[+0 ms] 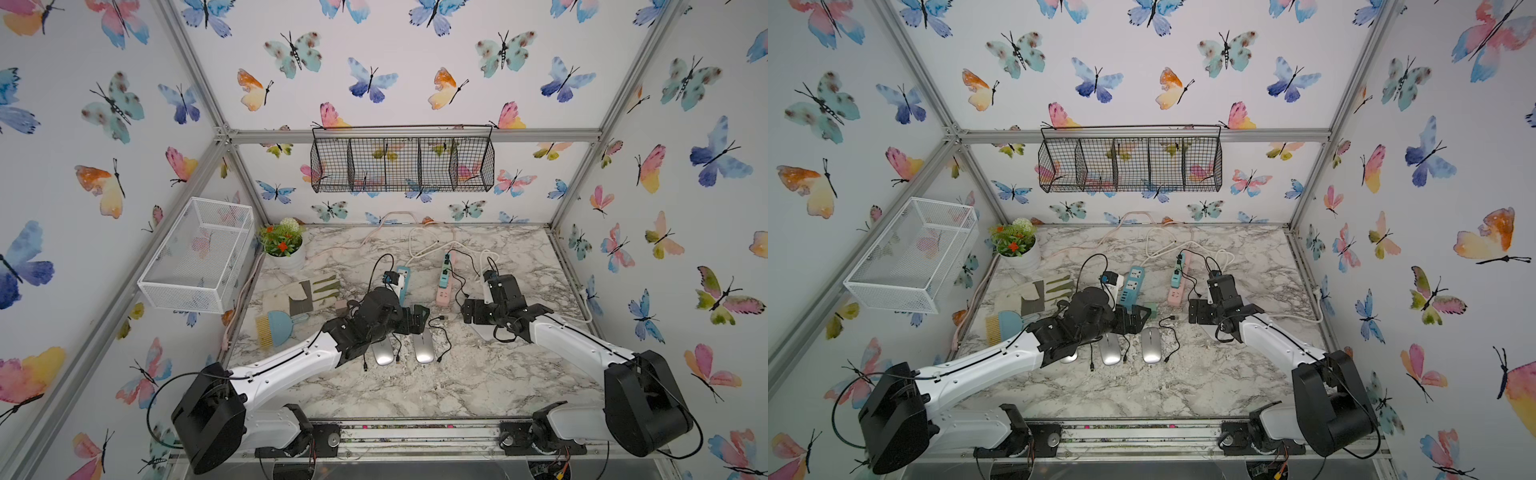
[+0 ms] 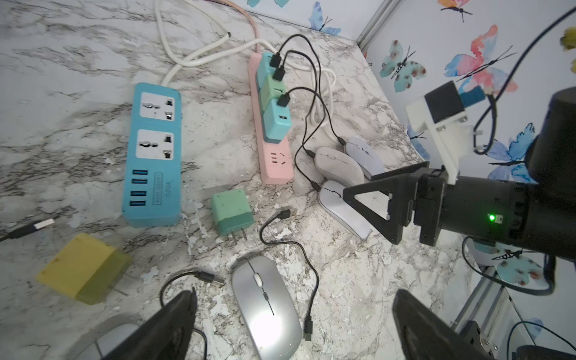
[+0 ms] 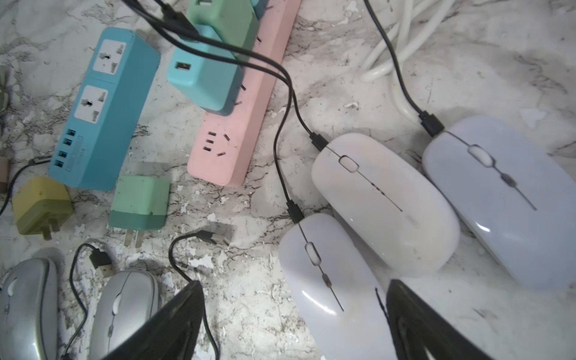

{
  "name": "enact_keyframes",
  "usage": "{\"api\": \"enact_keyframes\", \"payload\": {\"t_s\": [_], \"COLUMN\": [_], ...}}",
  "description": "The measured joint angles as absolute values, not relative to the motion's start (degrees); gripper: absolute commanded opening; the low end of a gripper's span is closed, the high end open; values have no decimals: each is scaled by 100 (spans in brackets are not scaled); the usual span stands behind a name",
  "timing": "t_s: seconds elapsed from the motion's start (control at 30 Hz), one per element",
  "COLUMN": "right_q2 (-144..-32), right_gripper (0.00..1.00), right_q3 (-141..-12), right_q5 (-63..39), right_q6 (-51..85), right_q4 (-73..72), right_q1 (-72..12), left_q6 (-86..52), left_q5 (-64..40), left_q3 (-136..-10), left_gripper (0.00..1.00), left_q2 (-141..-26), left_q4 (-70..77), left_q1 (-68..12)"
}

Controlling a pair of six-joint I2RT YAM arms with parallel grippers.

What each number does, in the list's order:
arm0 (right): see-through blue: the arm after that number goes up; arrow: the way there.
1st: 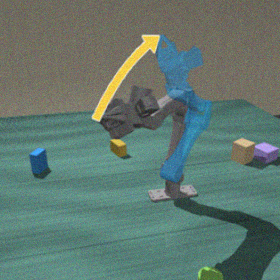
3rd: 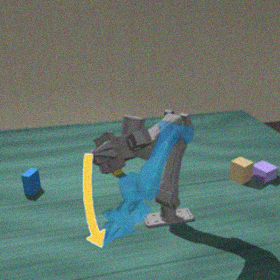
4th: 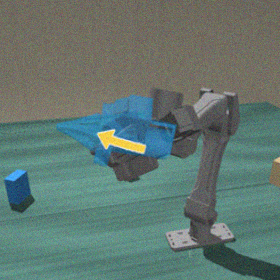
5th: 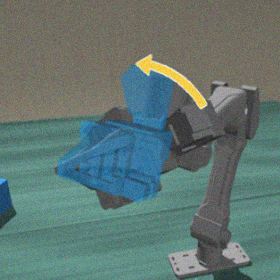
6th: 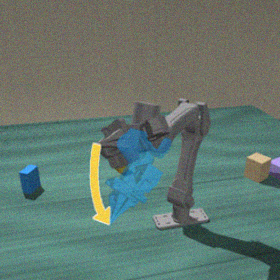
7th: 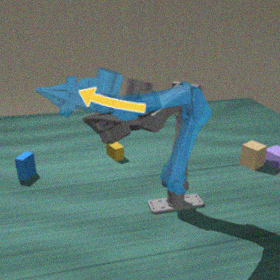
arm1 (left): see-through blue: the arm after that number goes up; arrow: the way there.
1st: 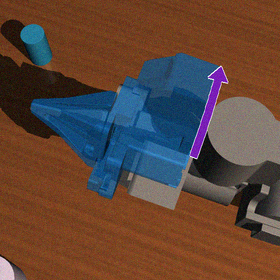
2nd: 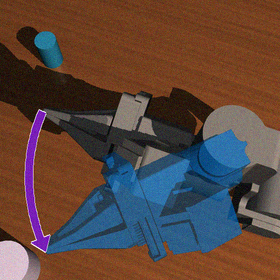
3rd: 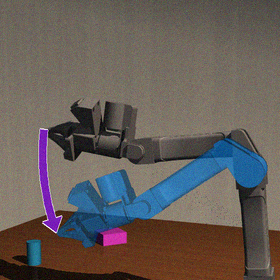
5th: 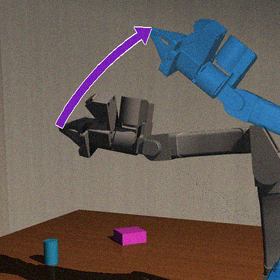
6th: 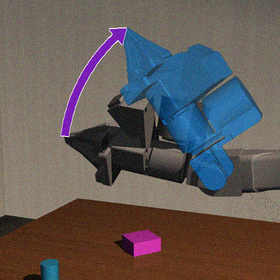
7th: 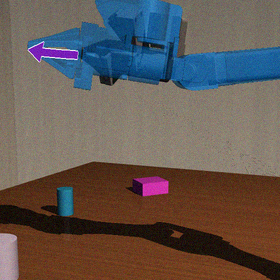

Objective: Unplug the wireless mouse
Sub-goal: Pick up the mouse from the center of the board.

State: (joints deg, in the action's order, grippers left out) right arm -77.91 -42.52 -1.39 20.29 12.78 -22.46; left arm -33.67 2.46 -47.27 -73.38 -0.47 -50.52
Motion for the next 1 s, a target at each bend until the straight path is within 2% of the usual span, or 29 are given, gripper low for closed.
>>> {"api": "enact_keyframes", "payload": {"t_s": [0.23, 0.37, 0.57, 1.0], "right_q2": [-8462, -8726, -8989, -9679], "right_gripper": [91, 86, 84, 82], "right_q3": [-4842, -5059, -5269, -5629], "right_q5": [-362, -360, -370, -434], "right_q6": [1570, 1358, 1100, 714], "right_q4": [2023, 2335, 2670, 3111], "right_q1": [-2029, -2029, -2029, -2032], "left_q6": [-3544, -3627, -3629, -3787], "left_q5": [139, 86, 86, 89], "left_q3": [-4727, -4707, -4550, -4049], "left_gripper": [98, 98, 98, 98], "left_q2": [-7426, -7345, -6823, -6641], "left_q4": [148, 145, 106, -27], "left_q1": [-5146, -4895, -4460, -4364]}}
